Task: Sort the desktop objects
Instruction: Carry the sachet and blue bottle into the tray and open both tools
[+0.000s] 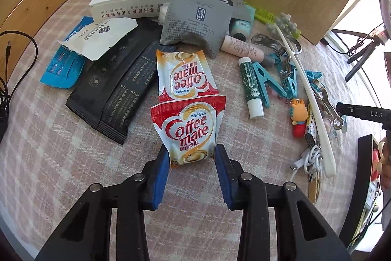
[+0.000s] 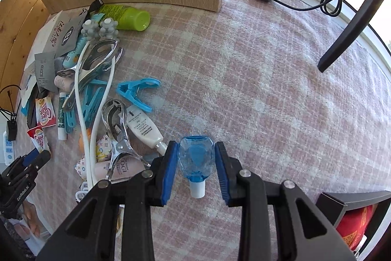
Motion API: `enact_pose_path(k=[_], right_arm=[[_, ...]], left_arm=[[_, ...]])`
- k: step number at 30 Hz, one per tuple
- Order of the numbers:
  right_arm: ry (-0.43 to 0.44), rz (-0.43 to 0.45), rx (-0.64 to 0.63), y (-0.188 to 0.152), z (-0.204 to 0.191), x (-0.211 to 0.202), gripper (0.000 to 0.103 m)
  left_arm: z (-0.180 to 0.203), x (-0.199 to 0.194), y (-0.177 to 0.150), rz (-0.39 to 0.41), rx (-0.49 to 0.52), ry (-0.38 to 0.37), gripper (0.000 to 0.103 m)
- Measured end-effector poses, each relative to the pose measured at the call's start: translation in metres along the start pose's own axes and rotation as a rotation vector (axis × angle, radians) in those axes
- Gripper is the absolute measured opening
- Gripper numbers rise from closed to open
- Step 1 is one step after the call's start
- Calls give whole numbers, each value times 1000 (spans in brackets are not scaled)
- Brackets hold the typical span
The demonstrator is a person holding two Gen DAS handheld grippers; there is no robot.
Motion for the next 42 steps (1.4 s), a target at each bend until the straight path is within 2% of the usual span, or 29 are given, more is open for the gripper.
enact_pose_path(k=[8, 14, 16, 19, 27, 33, 37, 42], right_arm=[[27, 14, 2, -24, 21, -23, 30], [50, 33, 34, -55, 51, -59, 30], [47, 41, 53, -57, 64, -70, 30], [54, 61, 103, -63, 85, -78, 30], [1, 125, 268, -101, 185, -113, 30], [-46, 132, 402, -142, 268, -133, 30], [-73, 133, 473, -159, 308, -135, 30], [-91, 127, 530, -175, 339, -134, 30]], left_arm=[[12, -26, -15, 30, 31, -10, 35], [51, -43, -15, 49, 116, -43, 35], [80, -47, 19, 54, 162, -62, 35], [123, -51, 39, 56, 233, -105, 35], [262, -63, 23, 49, 484, -219, 35], [362, -64, 7, 23, 637, -315, 35], [412, -61, -8, 1, 727, -341, 35], [450, -54, -23, -31, 796, -356, 35]])
Point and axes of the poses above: each gripper's, at about its wrist camera, not at the fingertips, and x roughly the way its jaws point, z to its right, y to its top, the point moved 4 cm from there along x, roughly the way its jaws point, and after that the axes turned 10 degrees about x, right-handed, at the moved point
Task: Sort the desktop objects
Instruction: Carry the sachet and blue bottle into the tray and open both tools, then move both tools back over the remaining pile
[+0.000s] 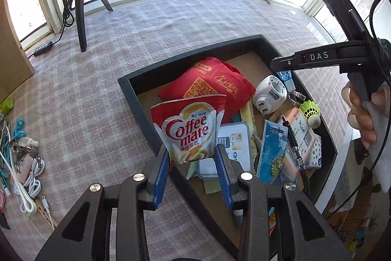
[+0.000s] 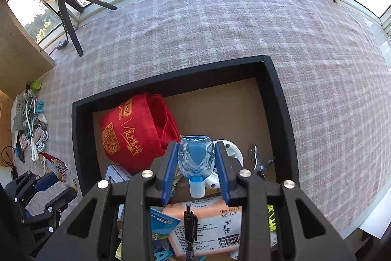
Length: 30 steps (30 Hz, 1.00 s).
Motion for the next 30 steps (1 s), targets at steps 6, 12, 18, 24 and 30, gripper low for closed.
enact_pose_path(k=[6, 12, 18, 24, 30], right_arm=[[-4, -3, 21, -2, 13, 3, 30], [-32, 17, 10, -3, 14, 1, 37], [-16, 23, -7, -5, 5, -4, 37], [15, 33, -41, -6, -18, -8, 37], [48, 25, -115, -6, -60, -6, 37]], left_arm=[[29, 10, 11, -17, 67, 13, 36], [45, 7, 17, 0, 130, 75, 64], [35, -2, 15, 14, 102, 85, 64], [9, -10, 3, 16, 41, 100, 64], [-42, -23, -22, 17, -57, 145, 64]])
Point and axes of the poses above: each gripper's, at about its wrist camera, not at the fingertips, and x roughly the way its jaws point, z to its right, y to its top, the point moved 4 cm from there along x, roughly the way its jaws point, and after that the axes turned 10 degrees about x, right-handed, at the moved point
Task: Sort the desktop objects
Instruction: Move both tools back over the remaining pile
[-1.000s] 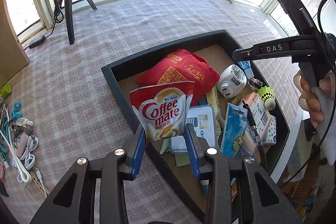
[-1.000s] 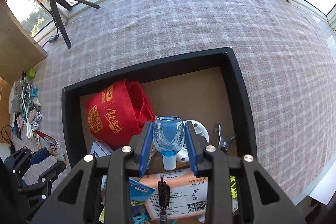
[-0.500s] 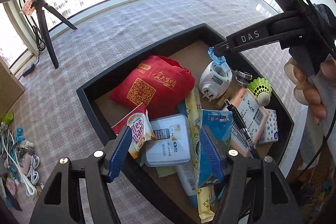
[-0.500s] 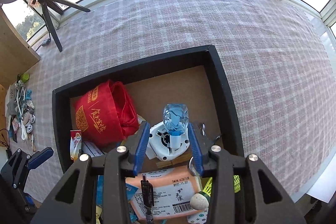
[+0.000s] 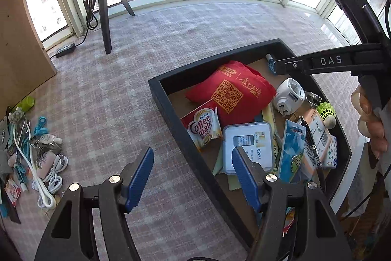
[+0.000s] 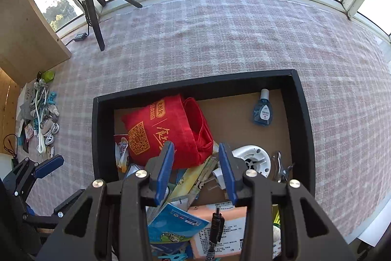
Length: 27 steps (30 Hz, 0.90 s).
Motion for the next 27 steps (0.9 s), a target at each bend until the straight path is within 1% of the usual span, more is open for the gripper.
enact_pose_path(k=[3, 8, 12, 19, 24, 27], right_arm=[[17, -11, -47, 1, -28, 7, 37], [56, -25, -127, 3, -83, 20, 37], [90, -41, -203, 2, -133, 29, 37], [140, -64, -337, -2, -223, 43, 37], [153, -63, -433, -5, -285, 50, 37], [159, -80, -481, -3, -319, 59, 37]], left_arm=[[-34, -6, -15, 0, -68, 28, 64], [-96, -19, -49, 1, -182, 97, 64], [-150, -28, -83, -4, -300, 141, 64], [-240, -44, -153, -20, -502, 219, 64], [-291, -61, -200, -18, -620, 277, 64], [-312, -67, -217, -16, -651, 284, 64]])
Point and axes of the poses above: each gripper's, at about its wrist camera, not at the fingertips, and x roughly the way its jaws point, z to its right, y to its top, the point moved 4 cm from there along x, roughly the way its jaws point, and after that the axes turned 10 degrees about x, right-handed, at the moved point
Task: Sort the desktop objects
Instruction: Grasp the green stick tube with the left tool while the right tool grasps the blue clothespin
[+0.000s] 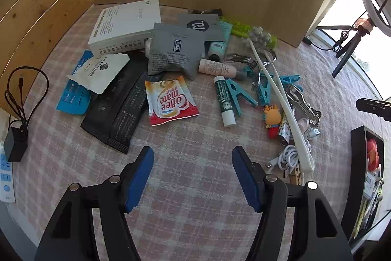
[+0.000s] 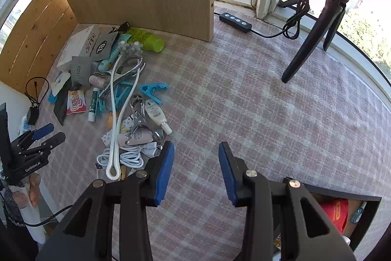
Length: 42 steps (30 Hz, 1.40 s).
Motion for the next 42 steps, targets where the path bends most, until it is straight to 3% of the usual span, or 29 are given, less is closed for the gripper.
enact_pose_path(k=[5, 8, 14, 24, 32, 35, 42], right_arm=[[31, -73, -59, 25, -36, 35, 35], [12, -103, -96, 35, -51, 57, 24], [-16, -142, -149, 42, -61, 87, 18], [29, -187, -157, 46, -58, 99, 16], [37, -201, -186, 47, -63, 110, 16], [27, -196, -202, 47, -65, 112, 7], [22, -187, -204, 51, -65, 116, 7]], left_arm=[[-11, 5, 6, -4, 53, 9, 64], [-10, 11, 14, -7, 83, -7, 64], [3, 30, 28, -26, 115, -35, 61], [48, 61, 48, -65, 211, -89, 50], [49, 69, 53, -76, 229, -86, 39], [46, 69, 52, -75, 243, -74, 38], [52, 72, 57, -78, 270, -77, 35]])
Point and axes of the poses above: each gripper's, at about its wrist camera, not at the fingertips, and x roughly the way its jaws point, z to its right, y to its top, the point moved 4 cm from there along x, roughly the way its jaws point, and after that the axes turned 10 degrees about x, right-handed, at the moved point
